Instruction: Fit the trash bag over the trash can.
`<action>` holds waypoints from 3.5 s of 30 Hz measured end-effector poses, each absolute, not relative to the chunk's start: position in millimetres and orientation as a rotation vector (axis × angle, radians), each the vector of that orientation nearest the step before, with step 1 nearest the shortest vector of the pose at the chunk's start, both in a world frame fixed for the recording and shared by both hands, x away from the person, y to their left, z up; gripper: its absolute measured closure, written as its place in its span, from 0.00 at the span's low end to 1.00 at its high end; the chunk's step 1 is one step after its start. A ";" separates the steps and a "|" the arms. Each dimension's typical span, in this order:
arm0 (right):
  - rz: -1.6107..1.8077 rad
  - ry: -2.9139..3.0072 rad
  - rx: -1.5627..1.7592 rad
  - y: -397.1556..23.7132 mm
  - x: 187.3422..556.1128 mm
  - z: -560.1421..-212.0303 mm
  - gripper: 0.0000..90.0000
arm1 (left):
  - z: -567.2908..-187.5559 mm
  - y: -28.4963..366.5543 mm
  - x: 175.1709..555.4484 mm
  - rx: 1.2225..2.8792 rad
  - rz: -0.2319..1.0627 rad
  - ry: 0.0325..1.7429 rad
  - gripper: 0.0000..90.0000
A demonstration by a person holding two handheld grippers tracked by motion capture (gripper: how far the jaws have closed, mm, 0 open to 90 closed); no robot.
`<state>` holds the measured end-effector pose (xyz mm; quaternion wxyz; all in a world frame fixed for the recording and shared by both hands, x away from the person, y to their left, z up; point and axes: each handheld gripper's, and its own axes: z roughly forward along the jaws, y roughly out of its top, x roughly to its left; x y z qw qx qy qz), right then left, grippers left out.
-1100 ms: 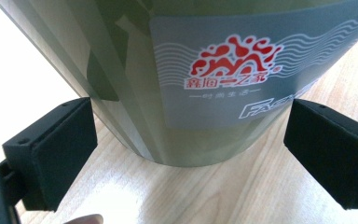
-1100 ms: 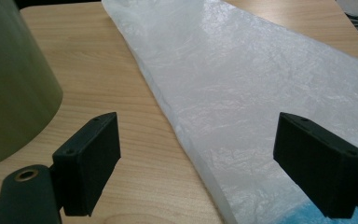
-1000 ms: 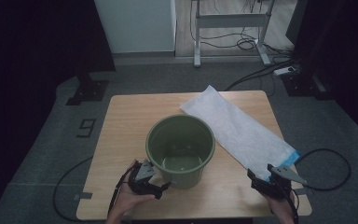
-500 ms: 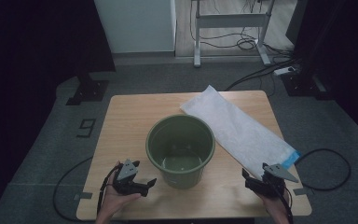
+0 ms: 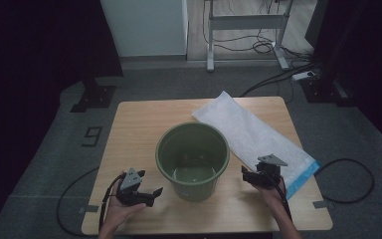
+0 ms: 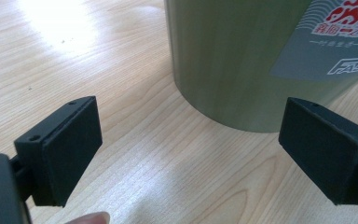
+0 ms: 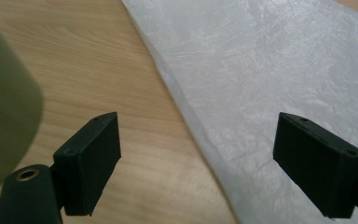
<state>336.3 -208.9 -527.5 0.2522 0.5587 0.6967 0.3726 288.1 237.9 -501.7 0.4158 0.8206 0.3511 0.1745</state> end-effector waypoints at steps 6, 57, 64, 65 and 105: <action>0.957 1.889 1.585 -217.3 362.0 -535.3 0.27 | -504.5 238.1 289.6 2.063 0.432 0.896 0.06; 1.053 1.982 1.458 -199.7 331.8 -535.0 0.26 | -510.4 249.9 288.9 2.032 0.413 0.961 0.09; 1.033 2.014 1.465 -177.2 365.3 -539.5 0.25 | -511.1 249.4 289.1 2.041 0.413 0.959 0.09; 1.032 2.019 1.460 -174.0 368.6 -540.2 0.26 | -511.0 249.7 288.7 2.039 0.412 0.960 0.09; 1.234 1.767 1.585 -221.3 367.1 -518.5 0.99 | -505.5 259.3 283.3 1.989 0.421 0.997 0.11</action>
